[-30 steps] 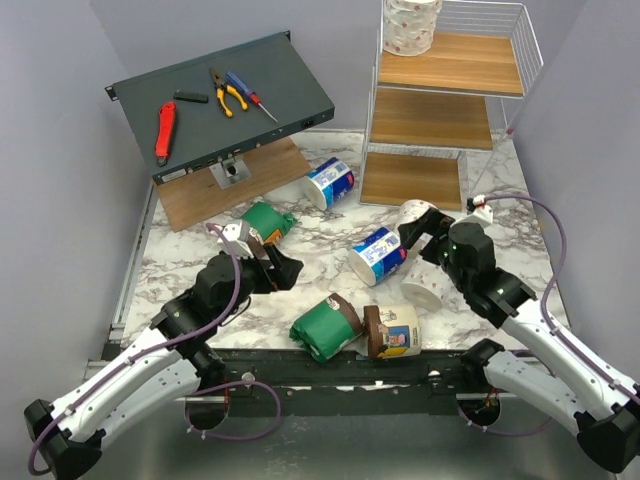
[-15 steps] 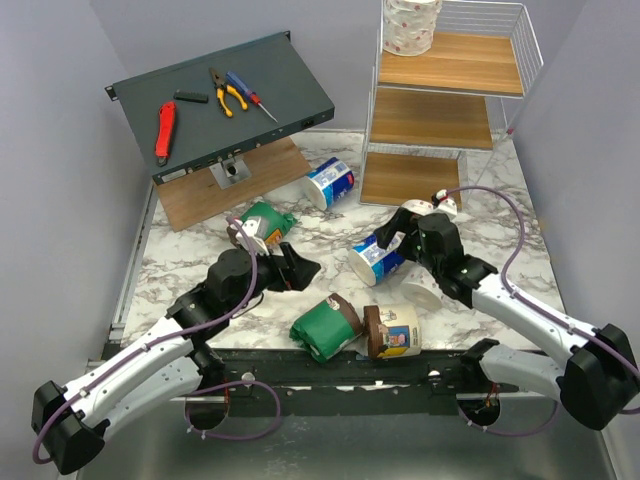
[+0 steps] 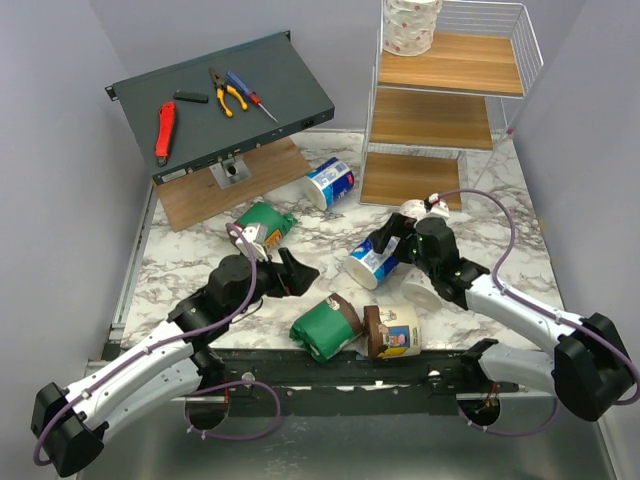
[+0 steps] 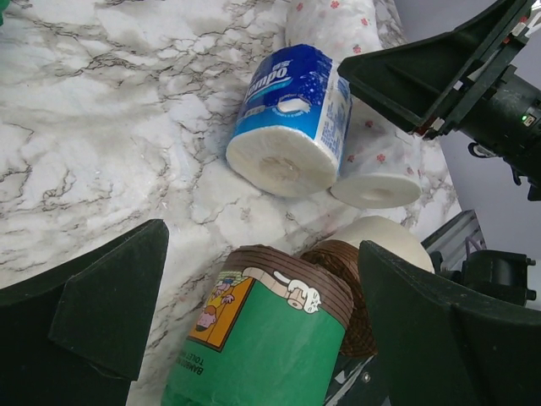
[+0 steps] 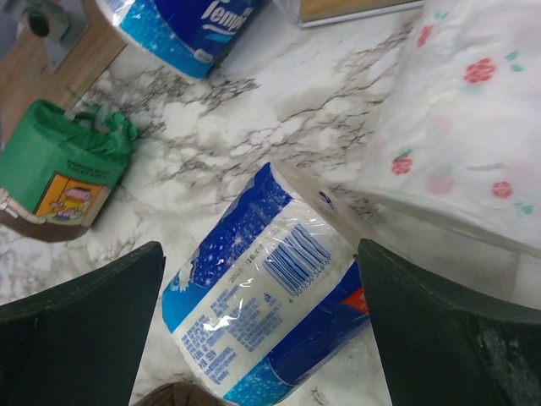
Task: Place and organize the paper towels onto the shelf
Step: Adjust the paper towel at the center of the board.
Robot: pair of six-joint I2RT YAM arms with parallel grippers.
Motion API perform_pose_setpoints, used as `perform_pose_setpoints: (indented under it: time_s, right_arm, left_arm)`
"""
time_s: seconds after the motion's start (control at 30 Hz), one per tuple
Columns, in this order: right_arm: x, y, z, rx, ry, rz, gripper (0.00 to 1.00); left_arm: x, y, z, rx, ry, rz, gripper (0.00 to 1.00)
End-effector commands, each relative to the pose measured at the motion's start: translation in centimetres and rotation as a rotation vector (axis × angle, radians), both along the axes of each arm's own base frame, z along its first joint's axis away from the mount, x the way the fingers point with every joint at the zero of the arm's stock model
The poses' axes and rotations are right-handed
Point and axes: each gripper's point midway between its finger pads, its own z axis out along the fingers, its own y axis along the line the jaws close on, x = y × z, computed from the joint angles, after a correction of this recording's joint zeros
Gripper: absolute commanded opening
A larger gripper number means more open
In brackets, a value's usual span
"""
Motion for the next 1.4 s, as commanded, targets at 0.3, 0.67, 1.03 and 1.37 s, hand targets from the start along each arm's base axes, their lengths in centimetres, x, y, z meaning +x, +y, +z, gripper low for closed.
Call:
perform_pose_setpoints:
  time_s: [0.3,0.67,1.03,1.37]
  right_arm:
    - [-3.4,5.5,1.0,0.158,0.028,0.218,0.99]
    - [-0.2,2.6,1.4,0.029,-0.030,0.028,1.00]
    - [-0.3,5.8,-0.7,0.083,0.020,0.159,1.00]
    - [-2.8,6.7,-1.1,0.163,0.073,0.245,1.00]
  left_arm:
    - [0.5,-2.6,0.7,-0.010,-0.006,-0.097,0.97]
    - [1.2,-6.0,-0.5,-0.019,0.073,-0.216,0.93]
    - [1.6,-6.9,-2.0,-0.013,0.154,-0.282,0.82]
    - [3.0,-7.8,-2.2,-0.022,0.197,-0.284,0.78]
